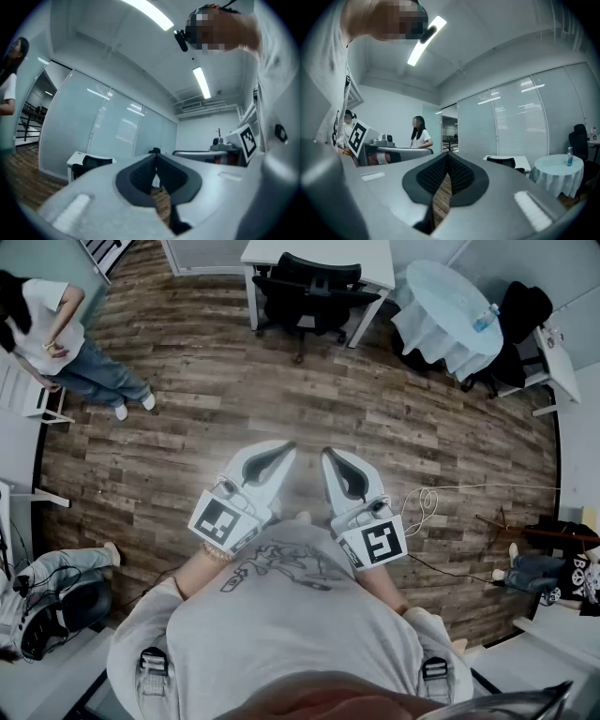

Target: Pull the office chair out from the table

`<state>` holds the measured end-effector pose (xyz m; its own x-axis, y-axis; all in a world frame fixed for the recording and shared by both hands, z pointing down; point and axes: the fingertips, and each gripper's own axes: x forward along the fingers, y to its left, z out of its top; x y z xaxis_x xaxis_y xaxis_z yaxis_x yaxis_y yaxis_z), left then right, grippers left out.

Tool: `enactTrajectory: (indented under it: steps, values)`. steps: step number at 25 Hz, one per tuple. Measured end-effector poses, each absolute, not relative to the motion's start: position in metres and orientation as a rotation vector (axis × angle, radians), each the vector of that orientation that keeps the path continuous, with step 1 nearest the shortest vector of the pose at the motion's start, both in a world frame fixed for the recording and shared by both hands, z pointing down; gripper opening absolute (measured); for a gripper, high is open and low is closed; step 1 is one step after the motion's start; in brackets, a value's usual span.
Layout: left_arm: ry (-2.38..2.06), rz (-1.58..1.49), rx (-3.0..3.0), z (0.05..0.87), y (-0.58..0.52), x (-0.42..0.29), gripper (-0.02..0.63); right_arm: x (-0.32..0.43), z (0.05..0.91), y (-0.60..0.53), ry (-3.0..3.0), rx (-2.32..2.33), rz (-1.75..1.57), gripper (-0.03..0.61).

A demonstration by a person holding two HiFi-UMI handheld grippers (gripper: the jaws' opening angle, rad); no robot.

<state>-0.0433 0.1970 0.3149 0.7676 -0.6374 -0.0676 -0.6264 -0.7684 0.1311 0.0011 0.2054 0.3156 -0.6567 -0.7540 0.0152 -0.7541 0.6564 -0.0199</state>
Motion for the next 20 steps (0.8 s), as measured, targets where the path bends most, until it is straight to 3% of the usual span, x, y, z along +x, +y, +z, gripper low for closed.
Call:
enactTrajectory:
  steps: [20]
  values:
    - [-1.030,-0.167,2.841,0.324,0.190,-0.094,0.005,-0.048,0.320,0.195,-2.866,1.314,0.062,0.006]
